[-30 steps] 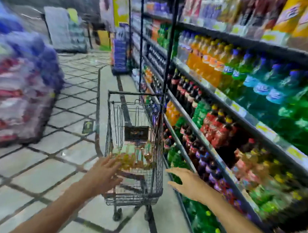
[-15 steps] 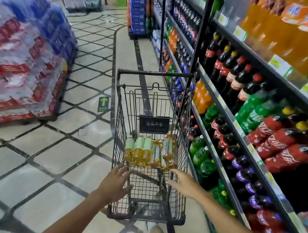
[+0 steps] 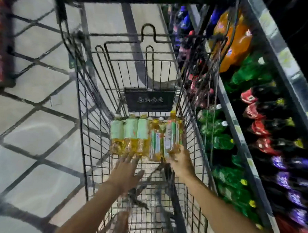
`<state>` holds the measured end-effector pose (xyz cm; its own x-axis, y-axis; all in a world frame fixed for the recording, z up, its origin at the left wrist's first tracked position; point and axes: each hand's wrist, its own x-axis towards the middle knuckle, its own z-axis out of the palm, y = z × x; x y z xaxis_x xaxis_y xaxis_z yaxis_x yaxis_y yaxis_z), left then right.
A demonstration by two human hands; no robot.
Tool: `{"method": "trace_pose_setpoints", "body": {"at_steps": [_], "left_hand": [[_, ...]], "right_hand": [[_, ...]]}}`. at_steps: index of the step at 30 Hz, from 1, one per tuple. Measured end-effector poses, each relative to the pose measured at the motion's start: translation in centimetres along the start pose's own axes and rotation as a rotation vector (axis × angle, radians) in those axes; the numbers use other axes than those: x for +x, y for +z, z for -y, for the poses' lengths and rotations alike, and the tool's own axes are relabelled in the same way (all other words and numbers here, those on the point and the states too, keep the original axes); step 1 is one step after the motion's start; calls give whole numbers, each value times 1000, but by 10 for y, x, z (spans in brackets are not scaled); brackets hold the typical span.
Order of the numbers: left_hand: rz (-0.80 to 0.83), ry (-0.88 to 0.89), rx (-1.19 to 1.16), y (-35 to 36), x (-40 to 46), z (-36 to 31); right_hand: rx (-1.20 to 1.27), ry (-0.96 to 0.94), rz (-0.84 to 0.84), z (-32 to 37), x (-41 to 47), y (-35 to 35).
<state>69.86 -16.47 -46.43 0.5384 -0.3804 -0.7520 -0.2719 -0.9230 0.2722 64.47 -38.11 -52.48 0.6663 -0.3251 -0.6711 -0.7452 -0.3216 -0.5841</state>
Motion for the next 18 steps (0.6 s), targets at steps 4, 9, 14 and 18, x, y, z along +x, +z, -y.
{"method": "trace_pose_setpoints", "body": {"at_steps": [4, 9, 14, 18], "left_hand": [[17, 34, 22, 24, 66, 24], [-14, 119, -76, 53, 102, 42], [-165, 183, -176, 59, 107, 43], [-149, 143, -529, 42, 106, 29]], "right_hand": [[40, 15, -258, -6, 54, 30], [-137, 111, -493, -20, 85, 61], [33, 145, -497, -15, 85, 59], [565, 278, -309, -1, 68, 49]]}}
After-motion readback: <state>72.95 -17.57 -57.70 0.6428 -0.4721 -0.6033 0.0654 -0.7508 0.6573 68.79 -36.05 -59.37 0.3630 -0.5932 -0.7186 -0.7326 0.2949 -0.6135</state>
